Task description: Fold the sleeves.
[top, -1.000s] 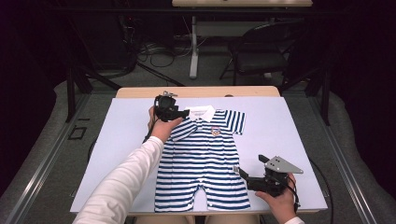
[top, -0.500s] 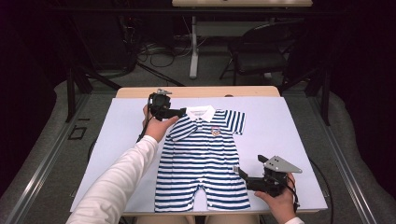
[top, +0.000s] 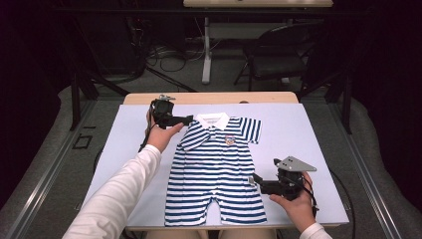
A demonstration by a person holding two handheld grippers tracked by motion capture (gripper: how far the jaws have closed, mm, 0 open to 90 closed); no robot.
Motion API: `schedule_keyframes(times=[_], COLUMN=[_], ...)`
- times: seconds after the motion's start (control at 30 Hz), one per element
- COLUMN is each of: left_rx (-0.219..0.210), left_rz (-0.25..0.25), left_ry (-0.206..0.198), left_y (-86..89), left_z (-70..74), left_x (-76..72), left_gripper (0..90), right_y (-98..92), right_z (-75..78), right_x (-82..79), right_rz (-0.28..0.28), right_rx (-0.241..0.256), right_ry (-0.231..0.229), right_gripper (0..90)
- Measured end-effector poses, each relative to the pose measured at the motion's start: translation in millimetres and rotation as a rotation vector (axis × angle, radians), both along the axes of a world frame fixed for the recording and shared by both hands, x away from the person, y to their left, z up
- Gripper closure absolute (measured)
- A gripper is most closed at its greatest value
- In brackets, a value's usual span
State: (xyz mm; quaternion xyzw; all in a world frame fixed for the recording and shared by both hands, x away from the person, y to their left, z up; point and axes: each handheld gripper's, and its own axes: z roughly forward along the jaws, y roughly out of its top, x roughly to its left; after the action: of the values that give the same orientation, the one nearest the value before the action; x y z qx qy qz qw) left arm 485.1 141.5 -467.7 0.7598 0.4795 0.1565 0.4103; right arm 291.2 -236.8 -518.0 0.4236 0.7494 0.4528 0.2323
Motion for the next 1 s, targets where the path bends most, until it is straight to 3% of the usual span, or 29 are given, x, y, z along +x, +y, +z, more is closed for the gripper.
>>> schedule_keyframes(times=[0.2, 0.37, 0.47, 1.0], left_rx=[-0.035, -0.019, -0.037, -0.036], left_rz=[0.013, 0.006, 0.01, 0.001], left_ry=[0.006, 0.002, 0.004, -0.007], left_y=[4.9, 7.6, 9.6, 16.7], left_z=[2.7, 3.9, 5.1, 9.0], left_x=[-1.3, -3.2, -4.1, -6.7], left_gripper=[2.3, 0.5, 0.5, 0.5], right_y=[7.0, 10.8, 12.5, 12.7], right_z=[10.7, 23.3, 30.2, 63.3], right_x=[15.7, 30.9, 41.3, 102.1], right_rz=[0.017, 0.022, 0.022, -0.002], right_rx=[-0.001, 0.011, 0.021, 0.003], right_ry=[0.016, 0.027, 0.034, 0.113], right_gripper=[4.9, 1.1, 0.0, 0.0])
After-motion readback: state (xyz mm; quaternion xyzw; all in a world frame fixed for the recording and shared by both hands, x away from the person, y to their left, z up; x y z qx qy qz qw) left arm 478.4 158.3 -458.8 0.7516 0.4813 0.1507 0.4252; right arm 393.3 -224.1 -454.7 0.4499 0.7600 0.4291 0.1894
